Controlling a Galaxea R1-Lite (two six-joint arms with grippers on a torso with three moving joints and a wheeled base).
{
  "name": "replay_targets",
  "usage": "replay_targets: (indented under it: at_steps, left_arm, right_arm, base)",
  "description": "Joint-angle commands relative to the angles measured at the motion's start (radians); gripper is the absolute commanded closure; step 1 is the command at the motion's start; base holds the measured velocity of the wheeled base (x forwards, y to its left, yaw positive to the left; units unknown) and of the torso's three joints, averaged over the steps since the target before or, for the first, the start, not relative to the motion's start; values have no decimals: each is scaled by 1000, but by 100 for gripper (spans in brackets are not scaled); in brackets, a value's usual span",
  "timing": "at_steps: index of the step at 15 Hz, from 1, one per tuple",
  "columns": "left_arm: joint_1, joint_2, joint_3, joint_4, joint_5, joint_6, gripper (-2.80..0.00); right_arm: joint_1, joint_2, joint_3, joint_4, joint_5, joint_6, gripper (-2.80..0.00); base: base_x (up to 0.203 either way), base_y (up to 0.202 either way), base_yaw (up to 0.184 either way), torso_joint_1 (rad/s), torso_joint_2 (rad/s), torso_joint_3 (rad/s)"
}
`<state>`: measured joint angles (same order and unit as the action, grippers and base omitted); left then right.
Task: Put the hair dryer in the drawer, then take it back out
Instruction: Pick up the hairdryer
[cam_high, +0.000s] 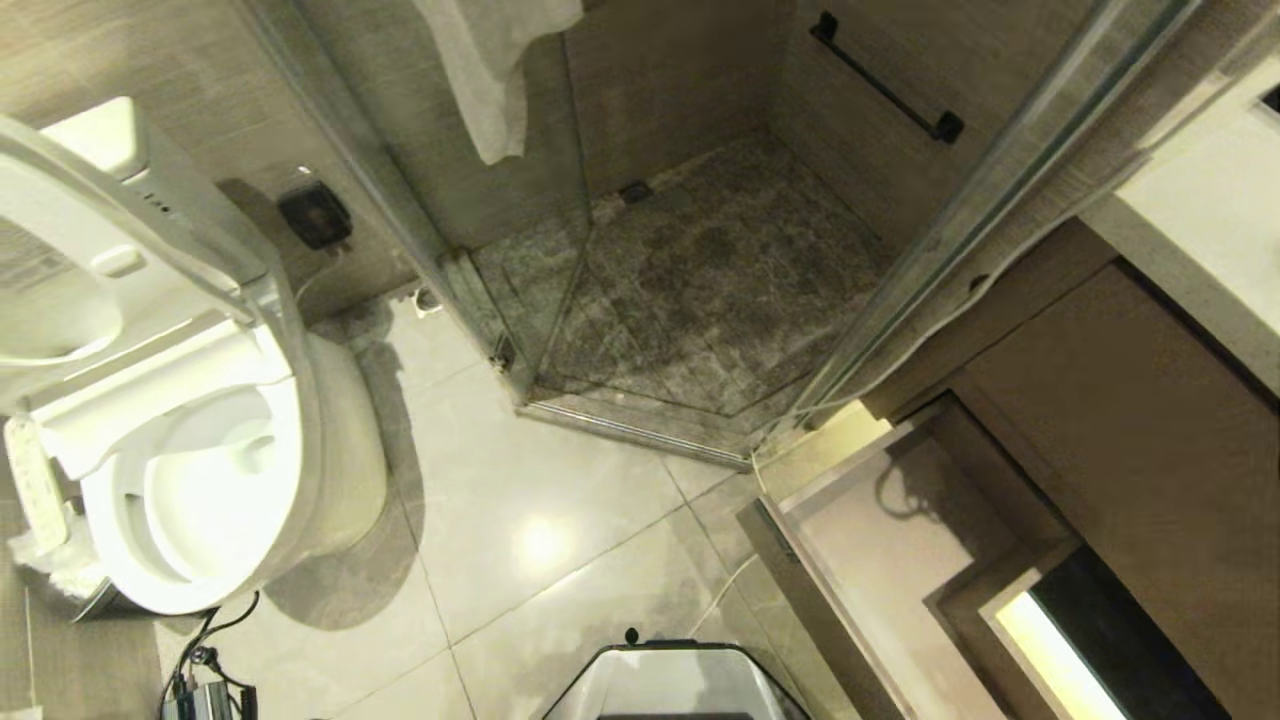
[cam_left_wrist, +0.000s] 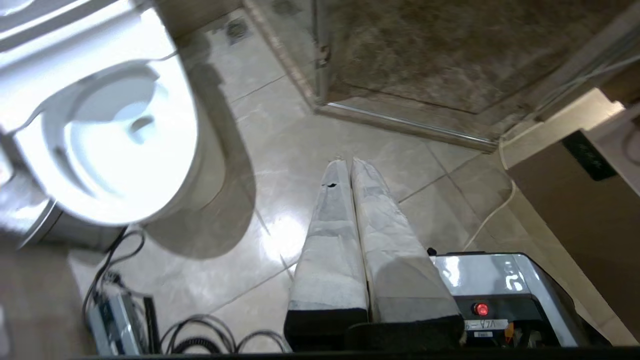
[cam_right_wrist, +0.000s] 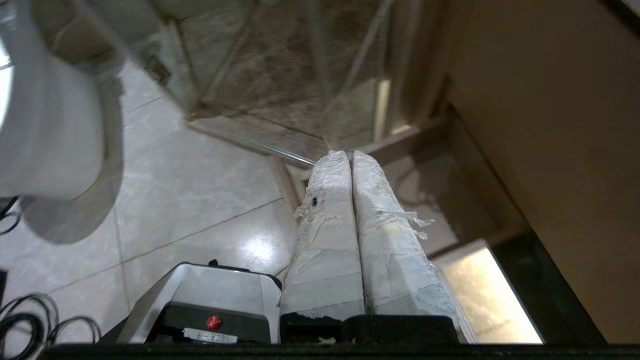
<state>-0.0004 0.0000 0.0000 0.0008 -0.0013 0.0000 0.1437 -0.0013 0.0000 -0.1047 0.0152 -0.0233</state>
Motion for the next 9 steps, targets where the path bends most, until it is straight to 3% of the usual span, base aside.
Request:
replay_targets:
  at_steps: [1, 9]
  left_arm:
    - [-1, 0, 2, -1, 0, 0, 0]
    - [-1, 0, 2, -1, 0, 0, 0]
  right_arm:
    - [1, -39, 40, -1, 0, 2, 0]
    - [1, -39, 40, -1, 0, 2, 0]
  base:
    - [1, -1, 137, 9, -13, -11]
    - [0, 0, 11, 2, 0, 0]
